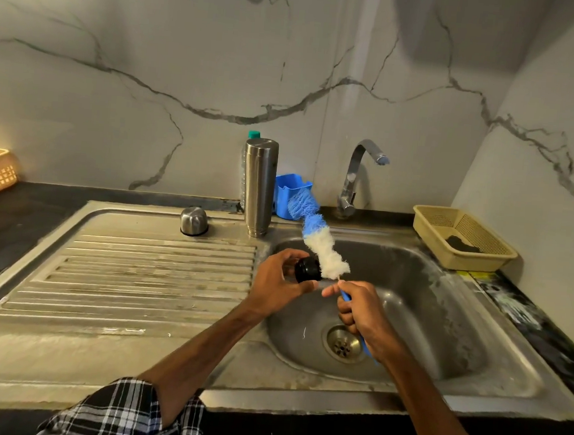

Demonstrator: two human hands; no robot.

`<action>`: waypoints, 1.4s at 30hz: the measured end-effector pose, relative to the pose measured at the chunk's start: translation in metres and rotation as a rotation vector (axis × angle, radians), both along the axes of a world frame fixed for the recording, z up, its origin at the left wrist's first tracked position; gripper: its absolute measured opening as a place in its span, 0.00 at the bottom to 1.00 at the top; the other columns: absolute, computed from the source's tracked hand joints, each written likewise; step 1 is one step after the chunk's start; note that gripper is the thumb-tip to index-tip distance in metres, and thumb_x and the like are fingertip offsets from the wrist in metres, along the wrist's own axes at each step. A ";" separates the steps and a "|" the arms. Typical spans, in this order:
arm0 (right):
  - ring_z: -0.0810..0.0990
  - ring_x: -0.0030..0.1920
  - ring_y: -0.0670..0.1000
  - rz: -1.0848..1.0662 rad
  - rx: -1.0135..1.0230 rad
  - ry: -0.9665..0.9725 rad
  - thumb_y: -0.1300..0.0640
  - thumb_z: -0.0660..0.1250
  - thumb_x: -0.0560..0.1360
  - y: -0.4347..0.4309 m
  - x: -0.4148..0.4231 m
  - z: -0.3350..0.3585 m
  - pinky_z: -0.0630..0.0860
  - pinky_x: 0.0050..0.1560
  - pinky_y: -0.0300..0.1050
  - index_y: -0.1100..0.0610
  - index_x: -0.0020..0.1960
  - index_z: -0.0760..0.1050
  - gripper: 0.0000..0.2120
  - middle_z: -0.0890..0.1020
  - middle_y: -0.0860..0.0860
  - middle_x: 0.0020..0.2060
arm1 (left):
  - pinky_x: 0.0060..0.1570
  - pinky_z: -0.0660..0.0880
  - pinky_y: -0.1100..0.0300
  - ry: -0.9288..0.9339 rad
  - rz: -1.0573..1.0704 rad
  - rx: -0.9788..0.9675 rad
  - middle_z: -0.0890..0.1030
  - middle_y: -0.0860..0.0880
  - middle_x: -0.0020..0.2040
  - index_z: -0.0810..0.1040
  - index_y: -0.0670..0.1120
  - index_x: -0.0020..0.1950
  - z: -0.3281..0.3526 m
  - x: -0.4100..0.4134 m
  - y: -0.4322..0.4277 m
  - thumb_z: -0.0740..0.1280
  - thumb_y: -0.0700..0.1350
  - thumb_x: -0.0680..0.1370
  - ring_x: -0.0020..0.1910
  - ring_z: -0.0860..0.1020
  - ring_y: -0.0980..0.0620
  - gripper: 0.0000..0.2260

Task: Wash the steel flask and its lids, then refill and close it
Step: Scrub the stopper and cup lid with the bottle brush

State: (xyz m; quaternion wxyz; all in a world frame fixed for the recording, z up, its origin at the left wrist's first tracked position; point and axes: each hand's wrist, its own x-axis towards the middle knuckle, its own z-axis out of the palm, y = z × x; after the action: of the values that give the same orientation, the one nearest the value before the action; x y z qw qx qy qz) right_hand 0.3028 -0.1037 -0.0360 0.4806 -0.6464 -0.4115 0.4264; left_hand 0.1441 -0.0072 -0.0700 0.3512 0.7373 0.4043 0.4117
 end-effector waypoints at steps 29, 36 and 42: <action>0.68 0.27 0.49 -0.092 0.154 -0.675 0.54 0.56 0.84 -0.003 -0.021 0.001 0.61 0.29 0.41 0.55 0.30 0.68 0.24 0.69 0.47 0.23 | 0.50 0.75 0.70 0.043 0.008 0.243 0.84 0.51 0.55 0.81 0.47 0.66 0.020 -0.009 0.000 0.77 0.53 0.74 0.49 0.80 0.61 0.22; 0.67 0.27 0.48 -0.071 0.161 -0.703 0.52 0.55 0.85 -0.007 -0.028 0.005 0.60 0.28 0.40 0.56 0.31 0.67 0.24 0.70 0.47 0.24 | 0.47 0.78 0.69 -0.132 0.007 0.091 0.86 0.53 0.50 0.82 0.48 0.64 0.028 -0.013 0.002 0.75 0.50 0.77 0.46 0.84 0.60 0.16; 0.74 0.30 0.50 -0.138 0.157 -0.736 0.51 0.55 0.85 0.010 -0.025 0.027 0.64 0.29 0.43 0.57 0.35 0.72 0.22 0.75 0.49 0.28 | 0.49 0.83 0.54 -0.160 -0.105 -0.086 0.88 0.51 0.46 0.85 0.52 0.58 0.027 0.000 -0.016 0.75 0.53 0.77 0.45 0.86 0.51 0.12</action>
State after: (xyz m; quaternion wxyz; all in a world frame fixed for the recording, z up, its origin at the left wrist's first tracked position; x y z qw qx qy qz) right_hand 0.2777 -0.0938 -0.0094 0.3764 -0.7435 -0.5437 0.0997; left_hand 0.1441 -0.0228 -0.0428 0.4349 0.7063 0.3532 0.4327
